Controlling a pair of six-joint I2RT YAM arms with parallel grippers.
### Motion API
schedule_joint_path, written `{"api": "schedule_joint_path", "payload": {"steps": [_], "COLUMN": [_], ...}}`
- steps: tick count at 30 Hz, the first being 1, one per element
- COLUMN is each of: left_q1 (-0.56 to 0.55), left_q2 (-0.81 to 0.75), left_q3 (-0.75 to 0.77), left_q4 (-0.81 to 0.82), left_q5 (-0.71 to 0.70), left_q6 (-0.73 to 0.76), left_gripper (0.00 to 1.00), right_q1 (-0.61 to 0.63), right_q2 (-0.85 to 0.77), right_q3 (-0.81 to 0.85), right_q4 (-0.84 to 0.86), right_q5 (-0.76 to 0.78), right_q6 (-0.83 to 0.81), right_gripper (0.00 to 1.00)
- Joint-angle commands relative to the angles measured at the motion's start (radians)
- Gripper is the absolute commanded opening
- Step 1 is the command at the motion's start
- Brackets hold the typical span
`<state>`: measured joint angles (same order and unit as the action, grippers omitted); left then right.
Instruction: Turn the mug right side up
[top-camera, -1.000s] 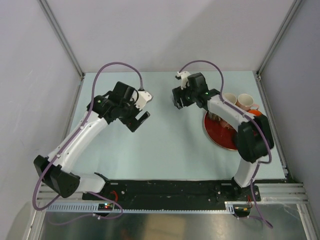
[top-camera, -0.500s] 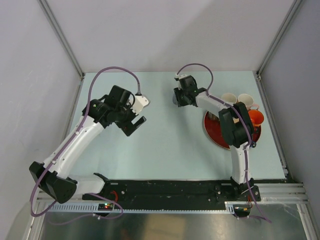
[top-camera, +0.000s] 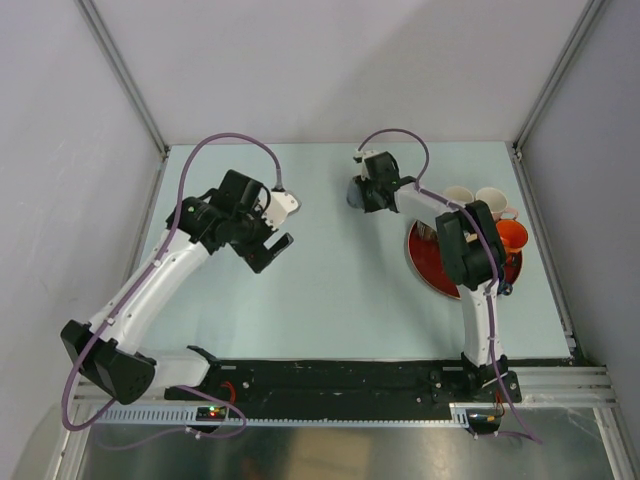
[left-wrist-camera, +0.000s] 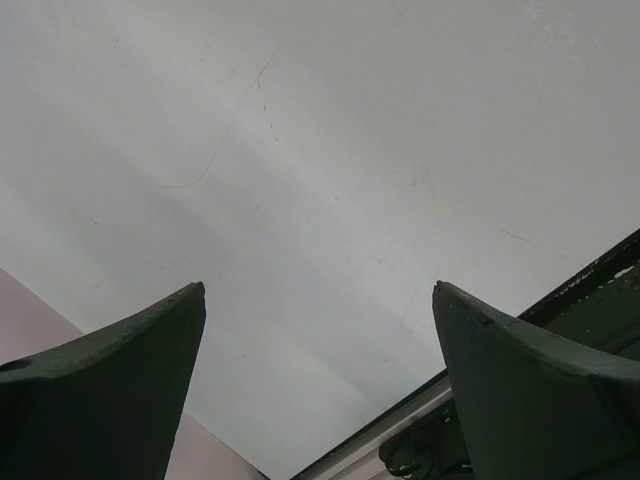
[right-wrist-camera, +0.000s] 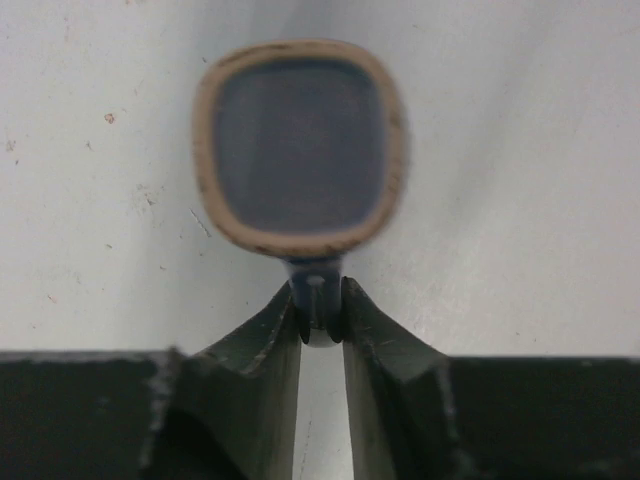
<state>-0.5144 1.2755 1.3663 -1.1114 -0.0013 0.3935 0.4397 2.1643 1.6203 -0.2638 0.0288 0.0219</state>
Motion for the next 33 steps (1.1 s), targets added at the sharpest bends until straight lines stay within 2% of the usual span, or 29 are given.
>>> {"api": "schedule_joint_path", "payload": {"steps": [1, 5, 7, 11, 14, 17, 20, 24, 29, 33], "left_q1": [0.007, 0.007, 0.007, 0.007, 0.007, 0.006, 0.003, -0.041, -0.172, -0.251], "left_q2": [0.000, 0.004, 0.010, -0.013, -0.070, -0.127, -0.185, -0.274, -0.384, -0.419], "left_q3": [0.023, 0.021, 0.014, -0.007, -0.027, -0.055, -0.089, -0.190, -0.379, -0.487], "left_q4": [-0.003, -0.003, -0.002, 0.009, 0.059, 0.156, 0.269, 0.487, 0.761, 0.931], "left_q5": [0.026, 0.027, -0.006, -0.026, 0.029, 0.083, 0.135, 0.166, 0.114, 0.080], "left_q6": [0.011, 0.013, 0.015, 0.050, 0.101, 0.155, 0.217, 0.329, 0.517, 0.626], "left_gripper": [0.98, 0.98, 0.98, 0.96, 0.96, 0.96, 0.93, 0.91, 0.91, 0.91], "right_q1": [-0.004, -0.005, -0.008, -0.034, -0.080, -0.122, -0.141, -0.153, -0.146, -0.122], "right_q2": [0.017, -0.024, -0.072, -0.177, -0.244, -0.331, -0.407, -0.492, -0.527, -0.539], "right_q3": [0.043, 0.039, 0.039, 0.051, 0.055, -0.029, -0.107, -0.239, -0.353, -0.382], "right_q4": [0.053, 0.042, 0.012, -0.122, -0.252, -0.275, -0.266, -0.128, 0.170, 0.301], "right_q5": [-0.034, -0.121, -0.180, -0.386, -0.641, -0.859, -1.002, -1.129, -1.333, -1.419], "right_q6": [-0.069, -0.121, -0.141, -0.194, -0.198, -0.148, -0.076, 0.137, 0.461, 0.561], "right_gripper": [0.21, 0.06, 0.02, 0.00, 0.00, 0.00, 0.00, 0.00, 0.00, 0.00]}}
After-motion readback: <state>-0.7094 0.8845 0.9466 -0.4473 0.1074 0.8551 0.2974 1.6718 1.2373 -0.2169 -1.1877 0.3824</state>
